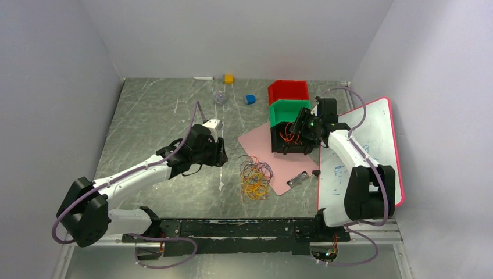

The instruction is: Untangle the cables

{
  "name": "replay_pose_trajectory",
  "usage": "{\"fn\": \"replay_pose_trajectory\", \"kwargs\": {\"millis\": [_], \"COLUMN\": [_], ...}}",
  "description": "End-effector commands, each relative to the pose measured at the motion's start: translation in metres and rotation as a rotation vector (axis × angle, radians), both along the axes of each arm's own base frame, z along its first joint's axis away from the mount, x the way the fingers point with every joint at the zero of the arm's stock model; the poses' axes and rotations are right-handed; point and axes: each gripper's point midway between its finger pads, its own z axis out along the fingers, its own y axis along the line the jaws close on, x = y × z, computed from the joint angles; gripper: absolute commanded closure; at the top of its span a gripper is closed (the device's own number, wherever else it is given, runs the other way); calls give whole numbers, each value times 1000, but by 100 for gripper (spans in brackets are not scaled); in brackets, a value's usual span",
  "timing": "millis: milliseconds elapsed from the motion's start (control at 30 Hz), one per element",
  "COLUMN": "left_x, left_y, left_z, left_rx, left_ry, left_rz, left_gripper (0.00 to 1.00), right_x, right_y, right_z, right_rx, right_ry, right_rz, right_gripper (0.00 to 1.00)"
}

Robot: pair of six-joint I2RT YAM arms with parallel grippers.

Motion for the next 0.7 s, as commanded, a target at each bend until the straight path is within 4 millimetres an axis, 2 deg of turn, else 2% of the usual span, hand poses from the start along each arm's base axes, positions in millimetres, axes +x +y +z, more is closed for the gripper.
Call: {"fn": "replay_pose_trajectory", "kwargs": {"millis": [0, 133, 400, 667], "left_x": [-4, -4, -4, -5], "left_y": [-1, -1, -1, -1], "left_z": [-5, -6, -8, -10], "left_rx": [-11, -9, -7, -9], "left_ry": [21, 22, 27, 31], "left_rz": [-16, -14, -14, -16], "left_gripper": [48, 48, 48, 47], "right_x": [3, 1, 1, 1], "right_y": [12, 13, 15, -5], "right_z": [3, 2, 17, 41], "right_rx": [94, 170, 354, 374], "right_ry": [-42, -55, -128, -232], "right_rz": [55, 44, 50, -11], "right_gripper": [34, 31, 30, 30]}}
